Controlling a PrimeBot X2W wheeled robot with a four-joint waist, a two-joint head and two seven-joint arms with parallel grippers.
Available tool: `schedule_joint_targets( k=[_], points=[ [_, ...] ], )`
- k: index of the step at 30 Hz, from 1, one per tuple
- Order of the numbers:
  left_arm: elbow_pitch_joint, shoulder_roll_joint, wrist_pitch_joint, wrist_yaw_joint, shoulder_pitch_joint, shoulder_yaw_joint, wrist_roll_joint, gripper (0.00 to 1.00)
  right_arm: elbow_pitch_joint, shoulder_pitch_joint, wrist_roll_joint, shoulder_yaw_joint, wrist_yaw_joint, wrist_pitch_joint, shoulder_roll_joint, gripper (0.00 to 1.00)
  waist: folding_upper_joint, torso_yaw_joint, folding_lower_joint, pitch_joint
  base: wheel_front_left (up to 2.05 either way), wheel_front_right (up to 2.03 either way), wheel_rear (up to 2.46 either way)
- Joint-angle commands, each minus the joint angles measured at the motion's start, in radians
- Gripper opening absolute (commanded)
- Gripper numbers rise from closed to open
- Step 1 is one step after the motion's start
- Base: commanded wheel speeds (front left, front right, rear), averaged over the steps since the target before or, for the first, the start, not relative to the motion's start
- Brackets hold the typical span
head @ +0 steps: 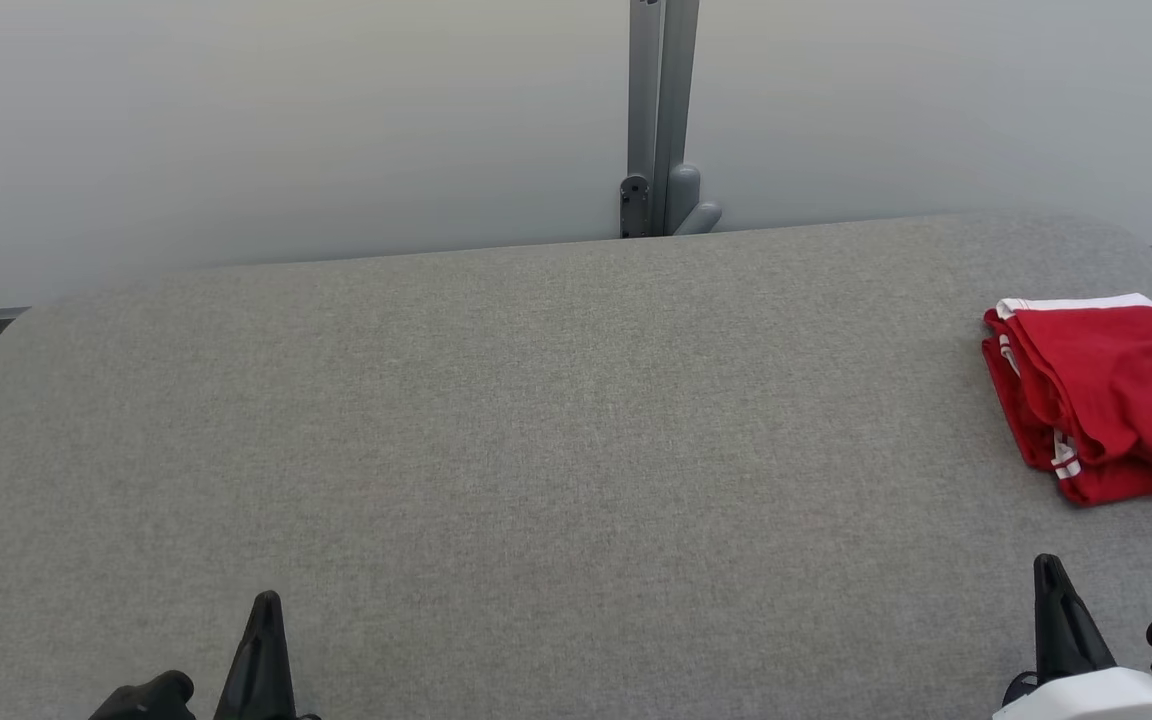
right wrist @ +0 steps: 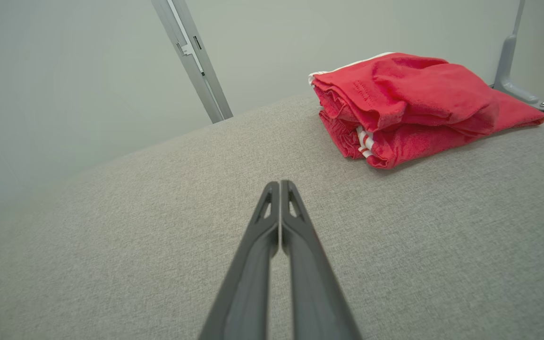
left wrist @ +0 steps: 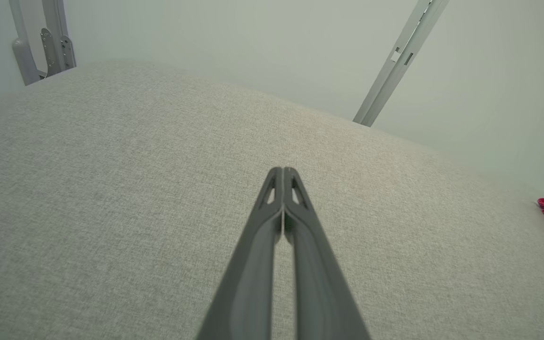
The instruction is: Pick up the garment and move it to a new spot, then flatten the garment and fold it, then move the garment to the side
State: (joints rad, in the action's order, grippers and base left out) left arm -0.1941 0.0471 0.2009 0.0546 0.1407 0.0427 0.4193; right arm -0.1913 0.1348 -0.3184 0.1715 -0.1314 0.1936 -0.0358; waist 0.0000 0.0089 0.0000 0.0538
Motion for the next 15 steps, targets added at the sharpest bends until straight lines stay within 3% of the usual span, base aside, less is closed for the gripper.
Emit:
schedule_joint_targets(
  k=[1, 15],
  points=[
    [0.012, 0.002, -0.01, 0.01, -0.035, -0.009, 0.045, 0.0, 0.012, -0.03, -0.049, -0.002, 0.0, -0.009, -0.007, 0.0, 0.0, 0.0, 0.0, -0.001, 0.0, 0.0, 0.0],
    [0.001, 0.002, -0.069, 0.024, -0.079, -0.038, 0.268, 0.0, 0.003, -0.071, -0.29, -0.015, 0.0, -0.064, -0.009, 0.0, 0.0, -0.001, 0.0, -0.008, 0.0, 0.0, 0.0]
  ],
)
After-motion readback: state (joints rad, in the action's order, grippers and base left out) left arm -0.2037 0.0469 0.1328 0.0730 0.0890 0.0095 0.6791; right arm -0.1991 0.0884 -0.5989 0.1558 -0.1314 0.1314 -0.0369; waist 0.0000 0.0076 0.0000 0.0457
